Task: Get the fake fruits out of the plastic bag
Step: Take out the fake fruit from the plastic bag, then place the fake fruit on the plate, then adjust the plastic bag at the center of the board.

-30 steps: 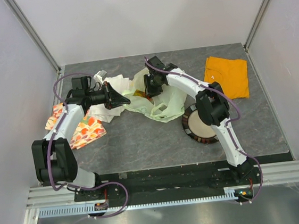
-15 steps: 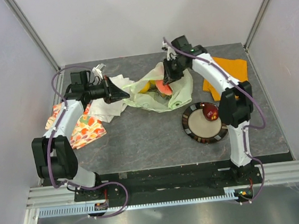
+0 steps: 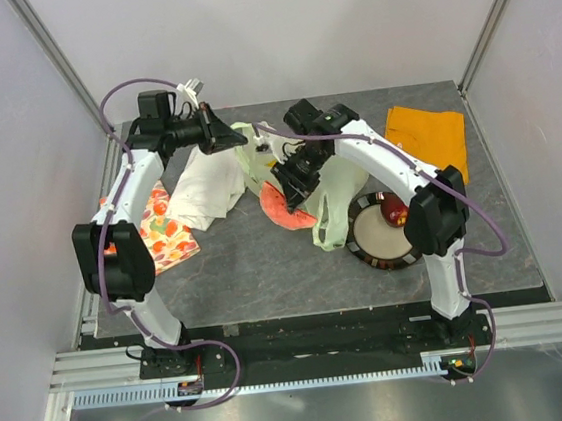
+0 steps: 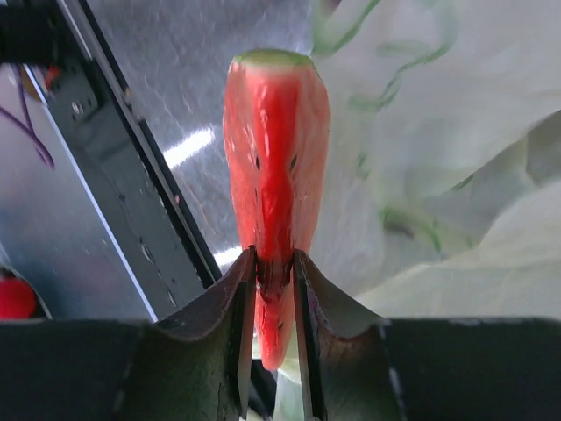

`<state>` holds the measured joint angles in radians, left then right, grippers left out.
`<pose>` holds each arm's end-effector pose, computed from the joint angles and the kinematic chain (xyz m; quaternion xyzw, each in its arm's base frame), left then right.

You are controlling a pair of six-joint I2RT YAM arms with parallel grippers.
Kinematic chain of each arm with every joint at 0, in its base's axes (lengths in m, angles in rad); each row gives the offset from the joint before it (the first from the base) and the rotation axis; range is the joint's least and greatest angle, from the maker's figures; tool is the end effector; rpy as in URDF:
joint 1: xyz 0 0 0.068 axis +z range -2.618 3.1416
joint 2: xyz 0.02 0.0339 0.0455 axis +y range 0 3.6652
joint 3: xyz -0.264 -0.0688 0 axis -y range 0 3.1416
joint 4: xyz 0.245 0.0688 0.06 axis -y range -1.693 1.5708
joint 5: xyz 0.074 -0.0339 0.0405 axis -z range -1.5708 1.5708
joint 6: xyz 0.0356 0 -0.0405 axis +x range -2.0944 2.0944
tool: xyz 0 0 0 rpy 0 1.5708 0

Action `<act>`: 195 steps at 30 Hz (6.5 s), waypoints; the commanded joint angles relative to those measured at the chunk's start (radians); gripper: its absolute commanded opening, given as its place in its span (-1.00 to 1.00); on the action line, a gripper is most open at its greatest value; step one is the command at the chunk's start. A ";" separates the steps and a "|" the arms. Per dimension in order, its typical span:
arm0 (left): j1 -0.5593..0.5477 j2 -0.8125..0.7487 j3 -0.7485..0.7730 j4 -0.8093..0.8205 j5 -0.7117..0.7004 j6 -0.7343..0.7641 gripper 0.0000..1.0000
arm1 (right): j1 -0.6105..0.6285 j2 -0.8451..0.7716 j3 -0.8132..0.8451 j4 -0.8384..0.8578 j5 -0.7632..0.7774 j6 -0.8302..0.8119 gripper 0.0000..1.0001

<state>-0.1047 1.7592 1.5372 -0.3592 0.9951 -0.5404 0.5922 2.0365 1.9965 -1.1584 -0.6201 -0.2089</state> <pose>0.3944 -0.0715 0.3261 0.0541 0.8041 -0.5306 0.2626 0.3396 0.2534 0.3036 -0.4169 0.8398 0.3279 0.1160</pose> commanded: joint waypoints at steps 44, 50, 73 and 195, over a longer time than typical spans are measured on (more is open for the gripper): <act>0.270 -0.219 -0.029 -0.047 -0.110 0.063 -0.97 | -0.236 -0.217 -0.564 0.051 0.368 0.138 -0.72; 0.270 -0.216 -0.031 -0.041 -0.095 0.050 -0.97 | -0.232 -0.214 -0.559 0.022 0.413 0.106 0.22; 0.181 -0.290 -0.241 0.063 -0.006 -0.151 -0.97 | 0.090 0.065 0.200 0.346 0.111 0.190 0.20; 0.155 -0.537 -0.549 0.255 0.327 -0.273 -0.97 | 0.166 -0.099 -0.185 0.321 0.574 -0.103 -0.33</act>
<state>0.0525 1.2781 0.9817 -0.1421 1.2610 -0.7998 0.7380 1.9175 1.8446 -0.8906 -0.2176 -0.3176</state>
